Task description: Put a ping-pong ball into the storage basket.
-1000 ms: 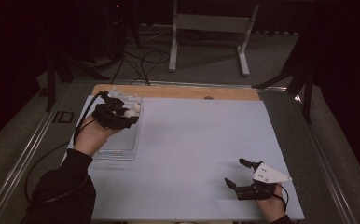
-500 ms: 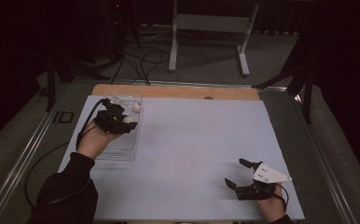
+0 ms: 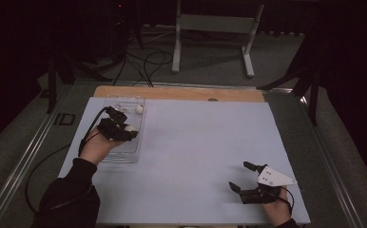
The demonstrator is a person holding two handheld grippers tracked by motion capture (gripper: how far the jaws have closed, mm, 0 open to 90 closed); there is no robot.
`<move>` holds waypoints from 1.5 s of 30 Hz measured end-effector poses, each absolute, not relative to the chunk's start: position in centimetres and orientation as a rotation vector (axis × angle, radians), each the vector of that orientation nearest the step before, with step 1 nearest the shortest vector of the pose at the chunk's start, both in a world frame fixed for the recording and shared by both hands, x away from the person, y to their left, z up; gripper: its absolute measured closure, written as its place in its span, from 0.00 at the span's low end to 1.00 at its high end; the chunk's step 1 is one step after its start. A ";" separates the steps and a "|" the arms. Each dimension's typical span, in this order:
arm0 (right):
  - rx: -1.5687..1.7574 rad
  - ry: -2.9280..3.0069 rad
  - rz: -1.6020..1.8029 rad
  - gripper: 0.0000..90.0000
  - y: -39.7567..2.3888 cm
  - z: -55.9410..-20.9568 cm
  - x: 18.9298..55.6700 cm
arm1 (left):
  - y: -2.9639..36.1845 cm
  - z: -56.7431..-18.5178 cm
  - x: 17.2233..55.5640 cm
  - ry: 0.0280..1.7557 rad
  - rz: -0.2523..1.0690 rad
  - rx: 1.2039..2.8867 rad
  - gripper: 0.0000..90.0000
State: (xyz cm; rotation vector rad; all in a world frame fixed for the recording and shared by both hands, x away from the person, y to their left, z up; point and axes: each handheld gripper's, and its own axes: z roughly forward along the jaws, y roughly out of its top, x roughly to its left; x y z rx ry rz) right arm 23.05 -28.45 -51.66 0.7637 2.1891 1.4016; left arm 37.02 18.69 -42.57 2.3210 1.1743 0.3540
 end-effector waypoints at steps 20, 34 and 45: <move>0.766 2.192 1.398 0.11 -28.4 -51.7 23.1 | 19.3 -45.3 38.0 1.238 0.262 2.354 0.58; 0.766 2.189 1.397 0.11 -28.5 -51.7 23.0 | 19.2 -46.7 38.7 1.276 0.233 2.406 0.58; 0.765 2.187 1.395 0.11 -28.5 -51.7 23.0 | 19.3 -47.0 38.9 1.289 0.184 2.399 0.57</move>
